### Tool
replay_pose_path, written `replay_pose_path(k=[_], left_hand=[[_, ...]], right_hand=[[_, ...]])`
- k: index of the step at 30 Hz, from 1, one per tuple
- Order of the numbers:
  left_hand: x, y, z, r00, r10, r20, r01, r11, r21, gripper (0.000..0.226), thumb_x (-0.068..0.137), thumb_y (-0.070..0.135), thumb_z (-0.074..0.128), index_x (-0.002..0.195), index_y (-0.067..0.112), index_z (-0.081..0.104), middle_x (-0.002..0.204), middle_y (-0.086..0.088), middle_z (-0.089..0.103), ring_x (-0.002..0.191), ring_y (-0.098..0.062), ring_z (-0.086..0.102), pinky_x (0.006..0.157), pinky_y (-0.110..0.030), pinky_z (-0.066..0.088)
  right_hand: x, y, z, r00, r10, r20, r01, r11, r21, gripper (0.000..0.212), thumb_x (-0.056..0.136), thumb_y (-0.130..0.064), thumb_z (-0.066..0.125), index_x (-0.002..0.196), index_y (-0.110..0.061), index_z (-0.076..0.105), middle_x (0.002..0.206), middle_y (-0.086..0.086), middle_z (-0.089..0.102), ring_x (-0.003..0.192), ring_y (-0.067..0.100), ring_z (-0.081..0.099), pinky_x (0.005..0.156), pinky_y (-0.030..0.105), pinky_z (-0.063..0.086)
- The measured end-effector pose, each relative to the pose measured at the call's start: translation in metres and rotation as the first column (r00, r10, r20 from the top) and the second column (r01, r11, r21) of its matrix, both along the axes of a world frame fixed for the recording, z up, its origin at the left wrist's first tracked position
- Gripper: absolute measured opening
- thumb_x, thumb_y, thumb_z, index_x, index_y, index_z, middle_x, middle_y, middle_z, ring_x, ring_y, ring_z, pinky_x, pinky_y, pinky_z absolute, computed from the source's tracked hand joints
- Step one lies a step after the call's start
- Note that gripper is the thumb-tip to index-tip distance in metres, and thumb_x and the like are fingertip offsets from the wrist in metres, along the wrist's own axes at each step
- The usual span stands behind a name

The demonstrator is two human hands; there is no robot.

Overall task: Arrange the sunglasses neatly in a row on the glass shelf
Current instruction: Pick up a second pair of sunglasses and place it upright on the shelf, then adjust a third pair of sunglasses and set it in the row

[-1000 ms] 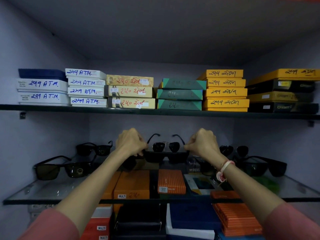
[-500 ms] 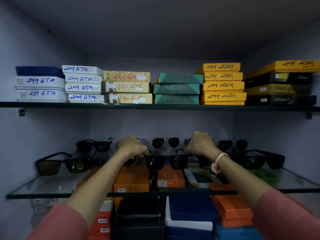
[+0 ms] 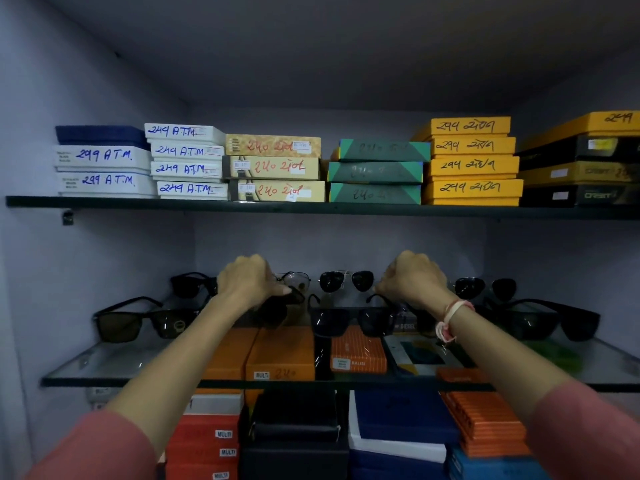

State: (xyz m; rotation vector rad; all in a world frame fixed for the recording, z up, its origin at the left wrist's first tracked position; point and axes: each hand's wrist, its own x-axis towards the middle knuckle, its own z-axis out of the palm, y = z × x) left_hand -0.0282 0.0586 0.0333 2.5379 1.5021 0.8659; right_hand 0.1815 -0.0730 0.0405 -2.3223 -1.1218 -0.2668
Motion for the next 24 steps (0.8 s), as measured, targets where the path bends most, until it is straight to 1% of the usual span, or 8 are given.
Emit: replay_pose_path(k=[2, 4, 6, 8, 12, 15, 20, 24], left_hand=[[-0.001, 0.004, -0.003, 0.993, -0.041, -0.111, 0.025, 0.989, -0.144, 0.063, 0.07, 0.063, 0.07, 0.097, 0.006, 0.071, 0.083, -0.006, 0.071, 0.085, -0.025, 0.069, 0.075, -0.036, 0.052], [-0.002, 0.005, -0.009, 0.983, -0.068, -0.169, 0.032, 0.978, -0.208, 0.061, 0.074, 0.054, 0.073, 0.105, 0.002, 0.066, 0.099, -0.011, 0.071, 0.099, -0.029, 0.067, 0.083, -0.038, 0.052], [-0.005, 0.011, -0.014, 0.988, -0.097, -0.12, 0.066, 0.968, -0.243, 0.054, 0.075, 0.042, 0.077, 0.11, 0.004, 0.065, 0.115, -0.011, 0.069, 0.108, -0.03, 0.064, 0.092, -0.041, 0.052], [-0.012, 0.016, -0.015, 0.991, -0.125, -0.039, 0.11, 0.956, -0.271, 0.048, 0.074, 0.037, 0.08, 0.106, 0.003, 0.069, 0.113, -0.011, 0.071, 0.106, -0.028, 0.065, 0.093, -0.04, 0.052], [-0.037, 0.021, -0.004, 0.99, -0.125, 0.064, 0.129, 0.989, -0.074, 0.029, 0.073, 0.033, 0.081, 0.095, 0.015, 0.075, 0.094, -0.002, 0.076, 0.09, -0.019, 0.069, 0.08, -0.035, 0.055], [-0.058, 0.016, 0.003, 0.975, -0.215, 0.061, 0.207, 0.971, 0.118, 0.024, 0.074, 0.032, 0.08, 0.093, 0.02, 0.073, 0.087, 0.005, 0.069, 0.083, -0.013, 0.063, 0.072, -0.031, 0.052], [-0.071, 0.014, -0.006, 0.951, -0.301, -0.07, 0.304, 0.868, 0.392, 0.022, 0.079, 0.041, 0.073, 0.092, 0.024, 0.073, 0.088, 0.009, 0.063, 0.089, -0.014, 0.06, 0.07, -0.029, 0.047], [-0.075, 0.029, -0.013, 0.935, -0.355, -0.02, 0.335, 0.862, 0.38, 0.024, 0.075, 0.042, 0.076, 0.09, 0.024, 0.075, 0.101, 0.007, 0.05, 0.098, -0.012, 0.049, 0.079, -0.031, 0.047]], right_hand=[[-0.009, 0.007, 0.001, 1.0, 0.028, 0.003, -0.028, 0.999, 0.028, 0.039, 0.071, -0.043, 0.08, 0.097, -0.015, 0.075, 0.098, 0.008, 0.074, 0.091, 0.031, 0.07, 0.075, 0.038, 0.058], [-0.017, 0.014, 0.001, 0.998, 0.064, -0.008, -0.063, 0.997, 0.047, 0.037, 0.072, -0.042, 0.08, 0.097, -0.016, 0.076, 0.098, 0.008, 0.074, 0.092, 0.03, 0.07, 0.077, 0.04, 0.059], [-0.025, 0.02, -0.001, 0.995, 0.095, -0.017, -0.094, 0.994, 0.057, 0.034, 0.073, -0.042, 0.079, 0.097, -0.017, 0.075, 0.098, 0.006, 0.074, 0.091, 0.028, 0.07, 0.078, 0.042, 0.06], [-0.033, 0.026, -0.004, 0.992, 0.122, -0.023, -0.12, 0.99, 0.068, 0.028, 0.074, -0.04, 0.079, 0.094, -0.02, 0.077, 0.097, 0.005, 0.075, 0.09, 0.027, 0.069, 0.078, 0.042, 0.06], [-0.047, 0.037, 0.002, 0.964, 0.259, -0.058, -0.241, 0.947, 0.21, 0.013, 0.081, -0.027, 0.075, 0.089, -0.019, 0.081, 0.097, 0.004, 0.078, 0.09, 0.02, 0.069, 0.076, 0.031, 0.054], [-0.063, 0.051, 0.011, 0.918, 0.377, -0.124, -0.318, 0.885, 0.34, 0.022, 0.089, -0.024, 0.067, 0.102, -0.011, 0.079, 0.103, 0.008, 0.078, 0.09, 0.02, 0.071, 0.078, 0.028, 0.053], [-0.084, 0.066, 0.013, 0.785, 0.398, -0.474, -0.38, 0.914, 0.139, 0.04, 0.085, -0.02, 0.074, 0.112, 0.009, 0.069, 0.102, 0.026, 0.075, 0.08, 0.029, 0.072, 0.089, 0.042, 0.059], [-0.085, 0.068, 0.012, 0.833, 0.388, -0.393, -0.362, 0.921, 0.142, 0.033, 0.074, -0.018, 0.083, 0.098, 0.004, 0.078, 0.092, 0.019, 0.079, 0.088, 0.03, 0.076, 0.09, 0.042, 0.059]])
